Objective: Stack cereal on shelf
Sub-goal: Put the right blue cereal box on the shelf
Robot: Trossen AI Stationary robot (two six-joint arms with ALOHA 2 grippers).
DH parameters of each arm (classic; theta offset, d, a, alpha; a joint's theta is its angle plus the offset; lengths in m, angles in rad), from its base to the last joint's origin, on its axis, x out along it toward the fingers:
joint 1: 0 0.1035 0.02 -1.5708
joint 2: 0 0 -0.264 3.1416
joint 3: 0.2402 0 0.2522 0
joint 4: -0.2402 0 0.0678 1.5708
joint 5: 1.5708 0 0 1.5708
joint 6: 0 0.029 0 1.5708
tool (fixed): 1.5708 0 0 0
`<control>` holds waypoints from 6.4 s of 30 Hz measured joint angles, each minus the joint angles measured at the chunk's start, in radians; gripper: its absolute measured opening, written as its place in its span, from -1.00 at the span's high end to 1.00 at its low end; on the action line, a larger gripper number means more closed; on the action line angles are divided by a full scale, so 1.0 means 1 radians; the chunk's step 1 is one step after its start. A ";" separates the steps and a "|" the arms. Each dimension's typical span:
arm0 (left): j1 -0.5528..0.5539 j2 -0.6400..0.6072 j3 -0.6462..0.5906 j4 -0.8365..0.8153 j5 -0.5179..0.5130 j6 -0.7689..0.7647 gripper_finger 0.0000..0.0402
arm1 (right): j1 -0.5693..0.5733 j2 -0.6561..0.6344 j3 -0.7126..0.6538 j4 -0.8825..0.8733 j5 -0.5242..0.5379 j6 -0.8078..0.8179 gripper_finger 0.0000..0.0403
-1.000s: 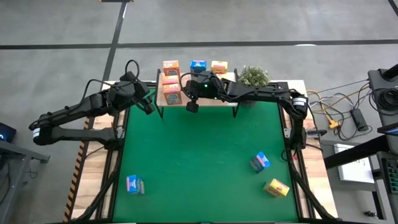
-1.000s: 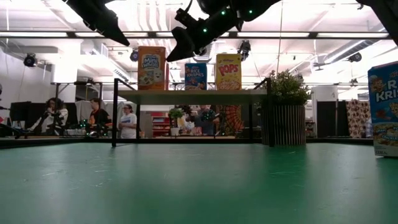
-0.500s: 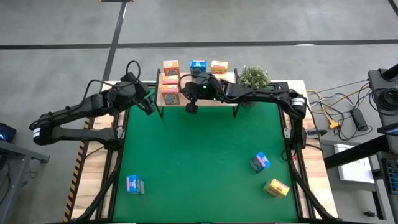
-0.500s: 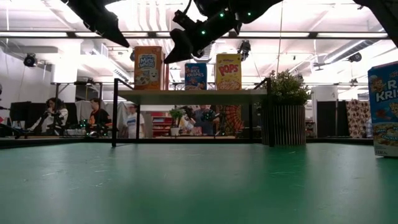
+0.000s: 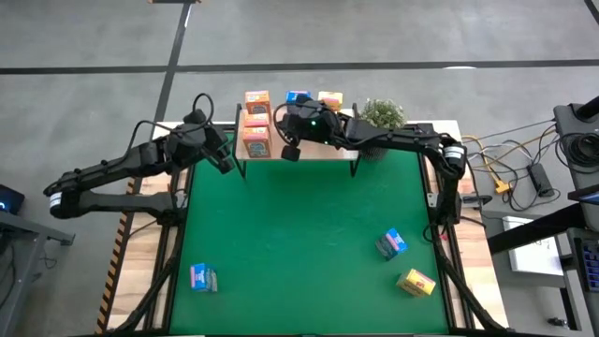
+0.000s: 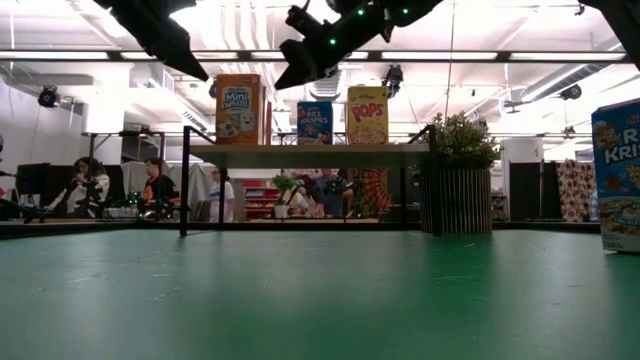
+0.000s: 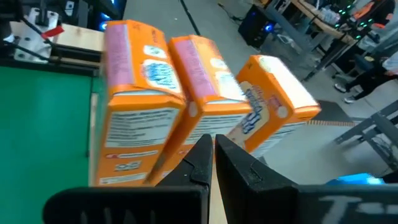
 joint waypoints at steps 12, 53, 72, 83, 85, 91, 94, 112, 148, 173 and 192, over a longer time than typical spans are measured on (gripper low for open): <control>0.038 0.000 0.000 0.038 0.000 -0.031 0.74 | -0.006 -0.001 0.144 -0.213 -0.001 -0.027 0.96; -0.574 0.020 0.000 0.164 0.084 -0.342 1.00 | 0.513 -0.263 0.097 -1.337 -0.218 1.087 0.96; -0.578 0.046 0.001 0.168 0.083 -0.343 1.00 | 0.656 -0.626 -0.531 -1.203 -0.149 1.701 0.93; -0.578 0.053 0.001 0.169 0.082 -0.333 1.00 | 0.656 -0.638 -0.597 -1.181 -0.174 1.739 0.17; -0.578 0.053 0.001 0.169 0.081 -0.333 1.00 | 0.656 -0.637 -0.607 -1.153 -0.178 1.736 0.00; -0.578 0.053 0.001 0.169 0.081 -0.332 1.00 | 0.658 -0.634 -0.612 -1.146 -0.205 1.733 -0.41; -0.578 0.054 0.001 0.169 0.081 -0.332 1.00 | 0.670 -0.634 -0.609 -1.136 -0.205 1.735 -0.52; -0.578 0.054 0.001 0.169 0.081 -0.332 1.00 | 0.741 -0.514 -0.616 -1.062 -0.203 1.701 -0.61; -0.577 0.055 0.001 0.169 0.081 -0.332 1.00 | 0.740 -0.520 -0.606 -1.059 -0.202 1.701 0.18; -0.578 0.077 0.001 0.199 0.082 -0.290 1.00 | 0.541 -0.348 -0.113 -0.975 0.068 1.145 0.18; -0.577 0.078 0.001 0.198 0.082 -0.290 1.00 | 0.324 0.043 0.571 -1.097 0.069 0.593 0.18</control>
